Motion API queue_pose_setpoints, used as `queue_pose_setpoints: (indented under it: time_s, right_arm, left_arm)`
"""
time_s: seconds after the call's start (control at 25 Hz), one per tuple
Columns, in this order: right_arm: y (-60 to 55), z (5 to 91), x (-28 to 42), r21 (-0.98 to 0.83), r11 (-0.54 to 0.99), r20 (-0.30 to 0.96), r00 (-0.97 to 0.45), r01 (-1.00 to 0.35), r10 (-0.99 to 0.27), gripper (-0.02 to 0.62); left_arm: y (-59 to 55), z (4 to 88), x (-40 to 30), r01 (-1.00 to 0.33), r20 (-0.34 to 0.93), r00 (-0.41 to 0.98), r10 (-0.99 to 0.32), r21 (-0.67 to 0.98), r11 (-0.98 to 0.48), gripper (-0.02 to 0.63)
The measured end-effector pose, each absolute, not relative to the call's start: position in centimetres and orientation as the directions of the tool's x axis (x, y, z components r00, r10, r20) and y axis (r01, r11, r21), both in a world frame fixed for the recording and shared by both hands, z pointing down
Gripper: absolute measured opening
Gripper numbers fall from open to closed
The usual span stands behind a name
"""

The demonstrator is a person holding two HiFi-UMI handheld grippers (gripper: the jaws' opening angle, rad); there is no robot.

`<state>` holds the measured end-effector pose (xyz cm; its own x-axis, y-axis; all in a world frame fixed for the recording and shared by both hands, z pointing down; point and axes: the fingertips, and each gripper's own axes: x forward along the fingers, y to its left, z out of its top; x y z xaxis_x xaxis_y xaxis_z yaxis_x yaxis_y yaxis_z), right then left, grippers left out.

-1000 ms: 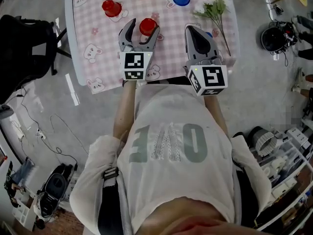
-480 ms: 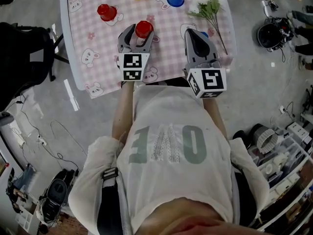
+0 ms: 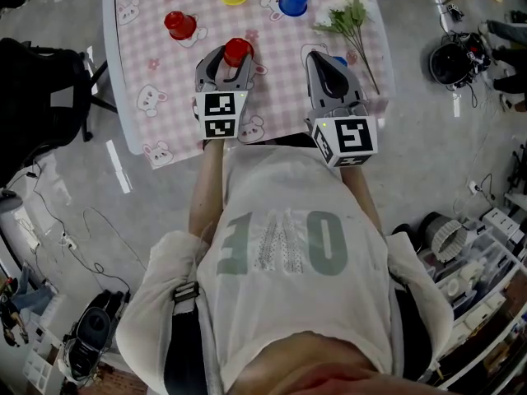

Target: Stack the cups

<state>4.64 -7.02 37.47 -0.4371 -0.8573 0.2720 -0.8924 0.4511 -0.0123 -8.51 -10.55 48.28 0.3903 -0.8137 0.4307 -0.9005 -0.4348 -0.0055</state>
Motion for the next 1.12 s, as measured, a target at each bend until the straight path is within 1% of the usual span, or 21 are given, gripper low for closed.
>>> queue_pose_setpoints:
  time_s: [0.32,0.64,1.12]
  right_arm:
    - [-7.1,37.3,3.2,-0.007,0.503,0.266,-0.487,-0.864,-0.832,0.029]
    - [-7.1,37.6,1.5,-0.011,0.552,0.276,-0.534,-0.833,-0.799,0.029]
    - [-7.2,37.7,0.7,-0.014,0.577,0.282,-0.557,-0.816,-0.781,0.029]
  left_arm:
    - [-10.8,46.0,-12.0,-0.941,0.385,0.305,-0.871,-0.020,-0.338,0.225]
    - [-9.4,47.3,-16.5,-0.978,0.424,0.188,-0.886,-0.005,-0.210,0.225]
    - [-8.6,49.1,-16.9,-0.980,0.463,0.180,-0.868,0.005,-0.200,0.226]
